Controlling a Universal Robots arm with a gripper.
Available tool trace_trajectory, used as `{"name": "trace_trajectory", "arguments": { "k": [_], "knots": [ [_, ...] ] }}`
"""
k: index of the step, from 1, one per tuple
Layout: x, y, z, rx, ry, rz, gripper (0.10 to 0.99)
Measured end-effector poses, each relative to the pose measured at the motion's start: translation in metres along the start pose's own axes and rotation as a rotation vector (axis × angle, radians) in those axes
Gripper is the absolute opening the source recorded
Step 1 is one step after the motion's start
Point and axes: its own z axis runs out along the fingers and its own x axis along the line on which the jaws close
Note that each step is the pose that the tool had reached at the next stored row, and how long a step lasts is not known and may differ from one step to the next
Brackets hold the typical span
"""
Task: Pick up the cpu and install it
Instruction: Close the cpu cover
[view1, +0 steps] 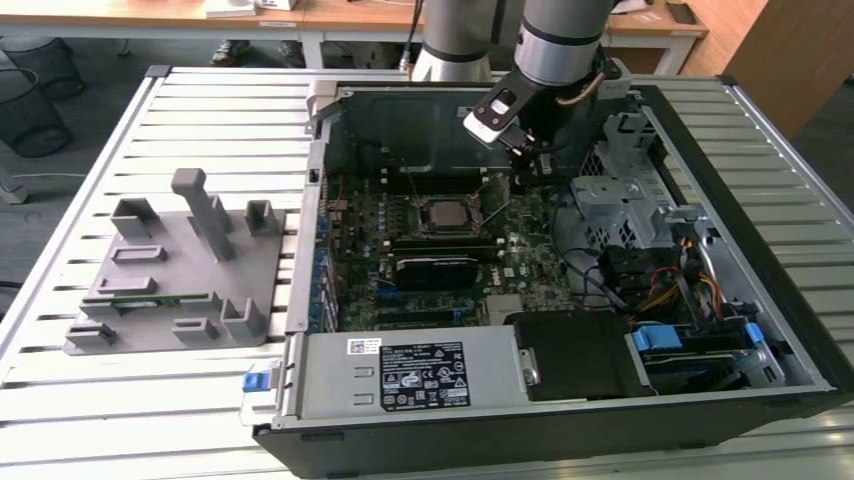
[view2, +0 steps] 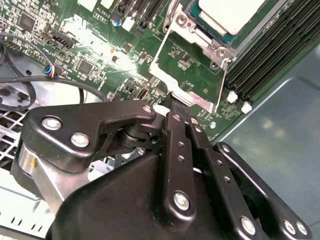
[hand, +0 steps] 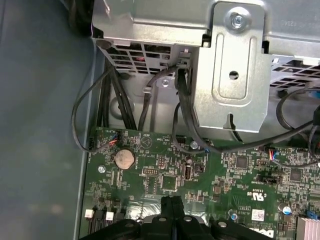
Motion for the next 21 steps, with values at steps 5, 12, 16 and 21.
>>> {"name": "trace_trajectory", "arguments": {
  "k": [5,12,16,21],
  "knots": [
    [0.0002,-0.0017,-0.0005,0.000,0.0002,0.000,0.106],
    [0.0007,-0.0081,-0.0007,0.000,0.0007,0.000,0.106],
    [0.0008,-0.0089,-0.0007,0.000,0.0007,0.000,0.106],
    [0.0008,-0.0090,-0.0007,0.000,0.0006,0.000,0.106]
  ]
}}
